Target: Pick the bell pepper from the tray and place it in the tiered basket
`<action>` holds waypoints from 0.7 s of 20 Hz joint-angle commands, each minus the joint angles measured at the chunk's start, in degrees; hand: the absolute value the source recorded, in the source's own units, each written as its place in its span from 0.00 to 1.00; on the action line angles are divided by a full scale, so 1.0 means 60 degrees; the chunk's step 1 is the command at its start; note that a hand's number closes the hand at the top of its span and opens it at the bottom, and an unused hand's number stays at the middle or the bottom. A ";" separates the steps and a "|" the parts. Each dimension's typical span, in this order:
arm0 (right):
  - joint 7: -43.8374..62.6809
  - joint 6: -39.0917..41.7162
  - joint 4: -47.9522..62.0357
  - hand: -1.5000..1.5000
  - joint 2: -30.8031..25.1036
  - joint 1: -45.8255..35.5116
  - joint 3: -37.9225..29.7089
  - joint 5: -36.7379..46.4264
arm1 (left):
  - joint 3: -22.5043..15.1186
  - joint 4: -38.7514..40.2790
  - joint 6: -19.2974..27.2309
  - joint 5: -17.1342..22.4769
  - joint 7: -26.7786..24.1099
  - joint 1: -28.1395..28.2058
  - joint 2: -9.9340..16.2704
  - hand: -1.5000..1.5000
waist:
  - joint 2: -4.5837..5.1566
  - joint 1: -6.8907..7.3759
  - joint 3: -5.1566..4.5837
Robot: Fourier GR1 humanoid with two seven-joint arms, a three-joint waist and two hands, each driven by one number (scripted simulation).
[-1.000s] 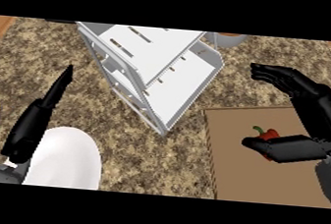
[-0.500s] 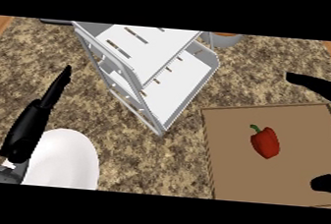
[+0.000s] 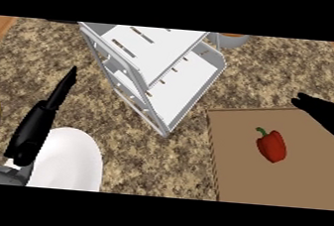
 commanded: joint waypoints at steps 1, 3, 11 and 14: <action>0.2342 -0.0520 -0.1818 0.00 0.0613 0.0283 0.0923 0.0348 | 0.0399 0.0120 -0.0405 0.0129 -0.0076 -0.0359 0.0161 0.50 | 0.0008 0.0004 0.0003; 0.2586 -0.0622 -0.1213 0.00 0.1294 -0.0251 0.1913 0.1341 | 0.0276 0.0567 -0.0265 -0.0180 -0.0095 -0.0607 -0.0190 0.50 | 0.0052 0.0116 0.0005; 0.3010 -0.0290 -0.0022 0.00 0.1452 -0.0318 0.3415 0.3574 | 0.0217 0.0347 -0.0379 -0.0267 -0.0689 0.0341 -0.0263 0.50 | 0.0043 0.0182 0.0004; 0.2788 -0.0437 0.0560 0.00 0.1630 -0.0063 0.3549 0.4401 | 0.0401 0.0668 -0.0388 -0.0356 -0.0488 -0.0243 -0.0358 0.50 | 0.0048 0.0087 0.0011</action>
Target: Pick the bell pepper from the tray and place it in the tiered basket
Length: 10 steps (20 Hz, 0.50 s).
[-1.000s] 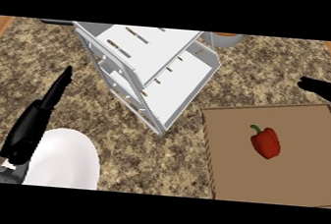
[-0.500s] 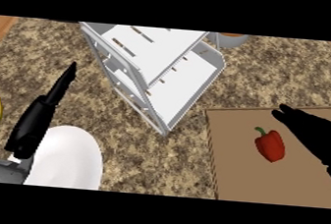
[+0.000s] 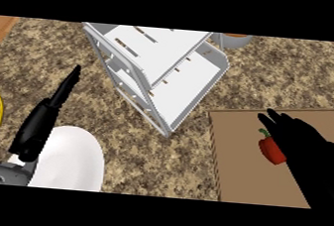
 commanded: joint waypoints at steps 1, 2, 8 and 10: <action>0.1255 0.0412 0.0305 0.00 0.0437 0.0006 0.0383 0.0796 | -0.0201 -0.0672 0.0195 -0.0385 0.0401 0.0228 -0.0199 0.50 | -0.0024 0.0009 0.0007; 0.1268 0.0245 0.0525 0.00 0.0772 0.0045 0.0755 0.1319 | 0.0218 0.0194 -0.0137 0.0005 -0.0171 -0.0015 -0.0136 0.50 | -0.0001 -0.0026 0.0002; 0.0881 0.1032 0.0589 0.00 0.0759 0.0561 0.0705 0.1517 | 0.0500 -0.0196 -0.0510 -0.0003 -0.0005 0.0188 0.0020 0.50 | -0.0013 -0.0066 0.0004; 0.0530 0.1629 0.1346 0.00 0.0776 -0.0012 -0.0140 0.0683 | 0.0472 -0.0488 -0.0423 -0.0134 0.0157 0.0211 -0.0110 0.50 | -0.0003 -0.0008 0.0004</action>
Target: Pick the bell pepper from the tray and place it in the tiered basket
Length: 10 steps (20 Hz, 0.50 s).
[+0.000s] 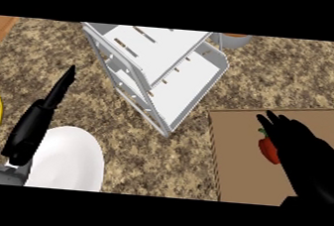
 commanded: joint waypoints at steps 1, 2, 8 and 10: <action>0.0753 0.1219 0.0121 0.00 0.0010 -0.0009 -0.0307 -0.0411 | -0.0081 0.0055 -0.0026 -0.0241 0.0259 -0.0084 -0.0237 0.50 | 0.0000 -0.0036 -0.0001; 0.0585 0.0930 0.0179 0.00 -0.0050 0.0424 -0.0035 0.0057 | -0.0117 -0.0003 0.0173 -0.0383 0.0190 -0.0047 -0.0390 0.50 | -0.0004 -0.0056 0.0001; -0.0143 0.0294 0.0376 0.00 0.0247 0.1078 -0.0736 0.1345 | 0.0194 -0.0201 -0.0174 -0.0433 0.0011 0.0265 -0.0400 0.50 | -0.0008 -0.0037 0.0005; -0.0468 0.0176 0.0213 0.00 0.0288 0.1081 -0.0839 0.1929 | 0.0224 0.0524 -0.0257 -0.0463 -0.0578 0.0168 -0.0587 0.50 | 0.0000 -0.0061 0.0003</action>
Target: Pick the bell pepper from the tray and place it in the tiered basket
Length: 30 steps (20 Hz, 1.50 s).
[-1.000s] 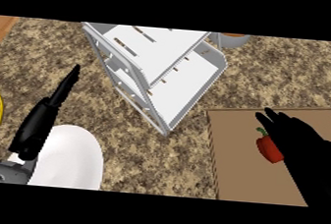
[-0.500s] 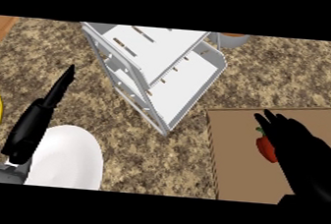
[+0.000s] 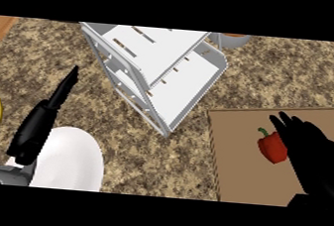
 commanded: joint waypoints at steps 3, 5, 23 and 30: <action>-0.0896 -0.0199 0.0179 0.00 -0.0092 0.0661 -0.1163 0.0859 | 0.0500 0.0467 -0.0353 -0.0012 -0.0256 -0.0196 -0.0069 0.50 | 0.0003 -0.0037 0.0002; -0.1008 -0.0223 0.1007 0.00 0.0694 0.0407 -0.0919 0.1406 | 0.0483 -0.0301 -0.0466 -0.0098 0.0017 0.0251 -0.0046 0.50 | 0.0006 0.0051 0.0002; -0.3369 0.0427 0.2762 0.00 0.2242 0.0318 -0.2796 0.2718 | 0.0780 -0.0296 -0.0876 -0.1181 0.0091 0.0184 -0.1100 0.50 | 0.0011 0.0044 0.0001; -0.3890 0.0150 0.3122 0.00 0.2893 0.1024 -0.2720 0.3751 | 0.1481 0.0032 -0.1631 -0.0950 -0.0207 0.0055 -0.0909 0.50 | 0.0006 0.0016 0.0000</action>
